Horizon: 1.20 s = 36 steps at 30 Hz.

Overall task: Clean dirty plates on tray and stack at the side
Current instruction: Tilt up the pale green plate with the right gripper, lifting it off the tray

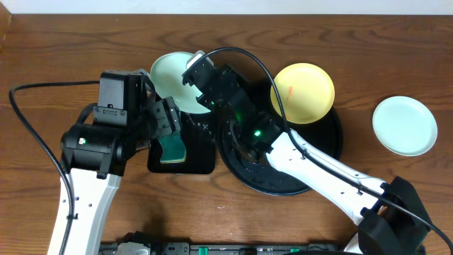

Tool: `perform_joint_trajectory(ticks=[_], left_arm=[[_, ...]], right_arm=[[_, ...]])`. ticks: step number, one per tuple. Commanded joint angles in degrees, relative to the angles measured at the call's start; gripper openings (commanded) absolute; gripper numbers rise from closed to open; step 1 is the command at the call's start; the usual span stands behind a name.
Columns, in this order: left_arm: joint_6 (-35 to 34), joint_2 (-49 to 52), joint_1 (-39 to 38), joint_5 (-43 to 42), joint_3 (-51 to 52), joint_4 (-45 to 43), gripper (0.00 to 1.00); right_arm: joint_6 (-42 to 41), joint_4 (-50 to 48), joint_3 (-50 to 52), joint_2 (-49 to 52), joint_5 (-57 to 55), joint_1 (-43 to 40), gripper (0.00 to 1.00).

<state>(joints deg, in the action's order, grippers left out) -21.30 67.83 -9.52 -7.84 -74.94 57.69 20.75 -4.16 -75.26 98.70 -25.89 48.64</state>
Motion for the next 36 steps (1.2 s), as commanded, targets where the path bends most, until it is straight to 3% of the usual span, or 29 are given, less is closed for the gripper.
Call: perform_joint_trajectory(ticks=[1, 24, 26, 28, 31, 33, 34, 36], left_arm=[[0.31, 0.0, 0.24, -0.52, -0.61, 0.13, 0.81], [0.31, 0.0, 0.24, -0.52, -0.61, 0.13, 0.81], [0.28, 0.0, 0.24, -0.5, -0.61, 0.13, 0.81], [0.28, 0.0, 0.24, -0.52, -0.61, 0.13, 0.81], [0.31, 0.0, 0.24, -0.52, -0.61, 0.13, 0.81], [0.31, 0.0, 0.24, -0.5, -0.61, 0.13, 0.81], [0.31, 0.0, 0.24, -0.52, -0.61, 0.13, 0.81], [0.31, 0.0, 0.24, -0.5, -0.61, 0.13, 0.81]], right_arm=[[2.71, -0.63, -0.74, -1.7, -1.38, 0.22, 0.01], [5.42, 0.39, -0.74, -1.7, -2.16, 0.92, 0.01], [11.13, -0.83, -0.74, -1.68, -7.19, 1.2, 0.01], [5.81, -2.56, -0.74, -1.66, -10.54, 0.83, 0.01], [10.62, -0.66, -0.74, -1.7, -8.5, 1.38, 0.01], [6.38, -1.62, -0.74, -1.6, -13.0, 1.05, 0.01], [2.47, -1.22, -0.74, -1.64, -11.61, 0.92, 0.01], [6.86, 1.9, -0.74, -1.73, -4.55, 1.64, 0.01]])
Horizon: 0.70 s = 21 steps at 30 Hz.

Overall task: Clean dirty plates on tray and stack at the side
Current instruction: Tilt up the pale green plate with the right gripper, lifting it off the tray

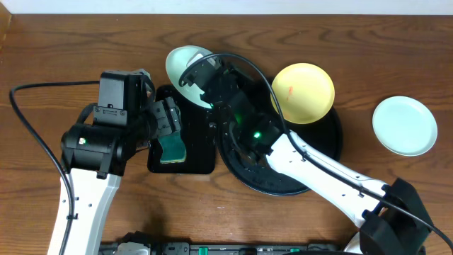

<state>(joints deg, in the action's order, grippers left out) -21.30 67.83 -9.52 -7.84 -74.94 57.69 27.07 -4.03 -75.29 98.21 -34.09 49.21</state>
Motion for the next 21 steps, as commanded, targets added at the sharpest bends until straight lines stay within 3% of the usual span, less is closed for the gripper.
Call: perform_joint_trajectory(ticks=[1, 3, 5, 21], left_arm=[[0.31, 0.0, 0.24, -0.52, -0.61, 0.13, 0.81], [0.31, 0.0, 0.24, -0.52, -0.61, 0.13, 0.81], [0.31, 0.0, 0.24, -0.52, -0.61, 0.13, 0.81], [0.31, 0.0, 0.24, -0.5, -0.61, 0.13, 0.81]], right_arm=[[2.56, 1.88, -0.72, -1.22, 2.36, 1.36, 0.01], [-0.2, 0.79, -0.72, -1.11, -2.93, 1.31, 0.01], [-3.06, 1.16, -0.72, -1.14, -0.85, 1.33, 0.01], [5.44, 2.08, -0.72, -1.14, 1.36, 2.89, 0.01]])
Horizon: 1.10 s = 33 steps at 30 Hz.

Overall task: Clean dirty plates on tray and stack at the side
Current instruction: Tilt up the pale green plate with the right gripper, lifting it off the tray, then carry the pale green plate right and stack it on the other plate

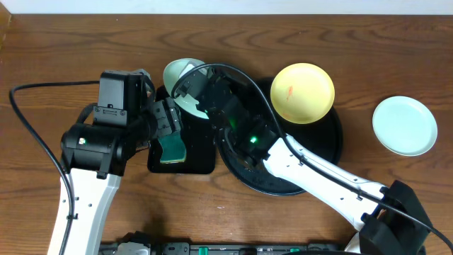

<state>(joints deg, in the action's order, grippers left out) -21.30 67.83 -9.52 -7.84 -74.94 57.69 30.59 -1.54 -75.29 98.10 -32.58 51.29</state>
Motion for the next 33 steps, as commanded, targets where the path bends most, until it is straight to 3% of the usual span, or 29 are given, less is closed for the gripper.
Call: perform_joint_trajectory(ticks=[1, 12, 15, 18, 21, 24, 26, 29, 33], left_arm=[[0.31, 0.0, 0.24, -0.52, -0.61, 0.13, 0.81], [0.31, 0.0, 0.24, -0.52, -0.61, 0.13, 0.82], [0.31, 0.0, 0.24, -0.52, -0.61, 0.13, 0.81], [0.31, 0.0, 0.24, -0.52, -0.61, 0.13, 0.81], [0.31, 0.0, 0.24, -0.52, -0.61, 0.13, 0.82], [0.31, 0.0, 0.24, -0.52, -0.61, 0.13, 0.81], [0.31, 0.0, 0.24, -0.52, -0.61, 0.13, 0.81], [0.31, 0.0, 0.24, -0.52, -0.61, 0.13, 0.81], [0.31, 0.0, 0.24, -0.52, -0.61, 0.13, 0.81]], right_arm=[[1.92, -0.39, -0.72, -1.03, -0.15, 0.9, 0.01], [2.56, -1.44, -0.72, -1.03, -2.01, 0.74, 0.01], [-2.01, -2.16, -0.72, -1.03, -2.12, 0.48, 0.01], [7.87, -2.38, -0.72, -0.87, -5.03, 1.25, 0.01], [2.54, -3.52, -0.72, -0.87, -7.23, 1.25, 0.01], [8.74, -4.48, -0.72, -0.52, -9.25, 1.36, 0.01], [-0.39, -5.55, -0.72, -0.55, -9.27, 1.11, 0.01], [8.02, -2.45, -0.72, -0.55, -7.87, 2.32, 0.01], [-4.81, -0.17, -0.72, -0.35, -14.45, 1.7, 0.01]])
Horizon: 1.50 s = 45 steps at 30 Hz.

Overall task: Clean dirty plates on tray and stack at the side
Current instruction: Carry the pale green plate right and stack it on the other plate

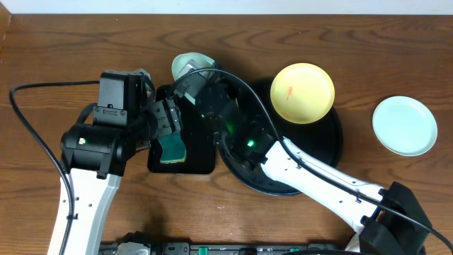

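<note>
My right gripper (pixel 190 76) is shut on a pale green plate (pixel 185 64), tipped steeply on edge over the back of the black tub (pixel 204 164); the wrist hides most of the plate. Beside it my left gripper (pixel 170 134) is shut on a green sponge (pixel 172 149), held over the tub's left side, a little short of the plate. A yellow plate (pixel 303 92) with a red smear lies on the round black tray (pixel 322 152) at its far right. A clean pale plate (pixel 404 125) rests on the table to the right.
The right arm stretches from the front right corner across the tray to the tub. A black cable loops over the tray's back. The left arm's cable runs off the left edge.
The pale green plate shows narrower and sits slightly further right and back, tipped more on edge. The right wrist has shifted a little with it. The left arm and sponge have not moved.
At first the right gripper held the pale green plate nearly face up behind the tub. Then the plate was tilted and shown smaller, then lower and further left, and now steeply on edge. The left gripper kept the sponge still over the tub throughout.
</note>
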Tool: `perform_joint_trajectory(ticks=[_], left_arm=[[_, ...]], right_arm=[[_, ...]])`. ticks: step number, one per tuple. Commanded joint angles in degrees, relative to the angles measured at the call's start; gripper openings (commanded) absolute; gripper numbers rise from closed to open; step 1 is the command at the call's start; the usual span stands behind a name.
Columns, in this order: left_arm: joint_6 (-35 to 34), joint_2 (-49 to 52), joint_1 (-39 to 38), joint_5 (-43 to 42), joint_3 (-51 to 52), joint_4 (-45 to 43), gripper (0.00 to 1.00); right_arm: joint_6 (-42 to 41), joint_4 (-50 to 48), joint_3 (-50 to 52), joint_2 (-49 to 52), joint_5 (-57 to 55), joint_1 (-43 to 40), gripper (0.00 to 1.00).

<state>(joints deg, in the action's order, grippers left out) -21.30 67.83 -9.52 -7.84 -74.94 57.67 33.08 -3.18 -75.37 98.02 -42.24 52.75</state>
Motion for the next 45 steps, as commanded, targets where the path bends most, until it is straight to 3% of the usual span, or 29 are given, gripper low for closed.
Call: perform_joint_trajectory(ticks=[1, 2, 5, 7, 9, 12, 16, 23, 30, 37, 43, 45], left_arm=[[0.31, 0.0, 0.24, -0.5, -0.61, 0.15, 0.81], [0.31, 0.0, 0.24, -0.52, -0.61, 0.15, 0.82], [0.31, 0.0, 0.24, -0.52, -0.61, 0.15, 0.82], [0.31, 0.0, 0.24, -0.52, -0.61, 0.15, 0.81], [0.31, 0.0, 0.24, -0.52, -0.61, 0.15, 0.81], [0.31, 0.0, 0.24, -0.52, -0.61, 0.15, 0.81], [0.31, 0.0, 0.24, -0.5, -0.61, 0.15, 0.82], [0.31, 0.0, 0.24, -0.52, -0.61, 0.15, 0.81], [0.31, 0.0, 0.24, -0.52, -0.61, 0.15, 0.81], [0.31, 0.0, 0.24, -0.52, -0.61, 0.15, 0.82], [0.31, 0.0, 0.24, -0.52, -0.61, 0.15, 0.81], [0.31, 0.0, 0.24, -0.52, -0.61, 0.15, 0.82]], right_arm=[[-9.4, 2.97, -0.63, -0.26, -5.68, 0.0, 0.01], [-14.36, 4.63, -0.63, -0.26, -7.58, -0.59, 0.01], [-39.78, 15.63, -0.66, -2.36, -8.81, -4.11, 0.01], [-52.61, 23.45, -0.66, -4.98, 1.6, -7.82, 0.01], [-57.96, 27.26, -0.66, -7.39, 15.43, -13.35, 0.01], [-58.21, 30.21, -0.66, -10.69, 32.59, -23.19, 0.01], [-63.08, 37.0, -0.66, -14.32, 39.47, -33.86, 0.01], [-61.59, 51.78, -0.63, -16.35, 40.92, -55.98, 0.01], [-59.78, 57.92, -0.52, -12.7, 37.59, -77.0, 0.01], [-59.8, 56.78, -0.52, -3.98, 36.26, -89.35, 0.01], [-59.78, 56.57, -0.52, 1.81, 35.1, -90.53, 0.01], [-59.8, 56.5, -0.52, 2.05, 35.28, -90.53, 0.17]])
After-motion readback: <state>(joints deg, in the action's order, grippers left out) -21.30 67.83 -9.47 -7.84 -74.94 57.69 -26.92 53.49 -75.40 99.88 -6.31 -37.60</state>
